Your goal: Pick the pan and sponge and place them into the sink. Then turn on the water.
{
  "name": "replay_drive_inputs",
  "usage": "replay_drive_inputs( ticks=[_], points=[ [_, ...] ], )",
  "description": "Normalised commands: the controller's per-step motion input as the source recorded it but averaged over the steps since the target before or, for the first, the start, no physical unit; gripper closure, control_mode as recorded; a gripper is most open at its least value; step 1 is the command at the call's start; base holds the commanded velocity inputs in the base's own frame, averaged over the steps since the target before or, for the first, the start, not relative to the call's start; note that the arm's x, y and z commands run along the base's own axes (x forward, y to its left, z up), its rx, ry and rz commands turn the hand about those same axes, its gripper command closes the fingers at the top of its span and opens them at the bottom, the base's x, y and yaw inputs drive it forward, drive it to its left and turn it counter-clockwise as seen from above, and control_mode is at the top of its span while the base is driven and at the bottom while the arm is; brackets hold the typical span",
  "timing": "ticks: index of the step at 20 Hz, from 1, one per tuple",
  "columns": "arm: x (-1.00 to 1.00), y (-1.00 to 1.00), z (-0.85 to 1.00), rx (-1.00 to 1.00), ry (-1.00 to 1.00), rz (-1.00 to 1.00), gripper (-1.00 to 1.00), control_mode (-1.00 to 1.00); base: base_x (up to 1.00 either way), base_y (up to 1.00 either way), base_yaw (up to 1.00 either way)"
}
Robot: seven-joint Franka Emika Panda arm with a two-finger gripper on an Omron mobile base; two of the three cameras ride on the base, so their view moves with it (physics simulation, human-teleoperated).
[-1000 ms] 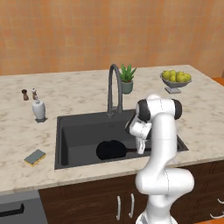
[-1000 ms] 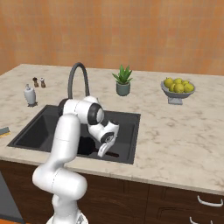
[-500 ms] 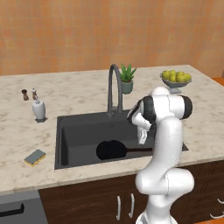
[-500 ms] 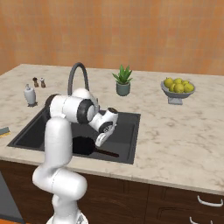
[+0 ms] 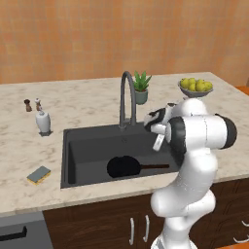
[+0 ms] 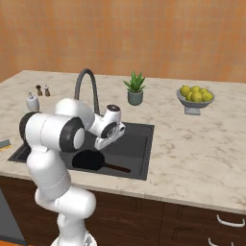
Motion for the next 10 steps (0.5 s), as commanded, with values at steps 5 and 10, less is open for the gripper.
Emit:
replay_drive_inputs(
  ticks=[5,10],
  points=[
    [-0.47,0.02,1.00,0.00,-0.08,-0.11,-1.00,-1.00,0.00,0.00,0.00],
    [-0.65,0.34,1.00,0.00,-0.16,-0.16,-1.00,-1.00,0.00,0.00,0.00]
  ],
)
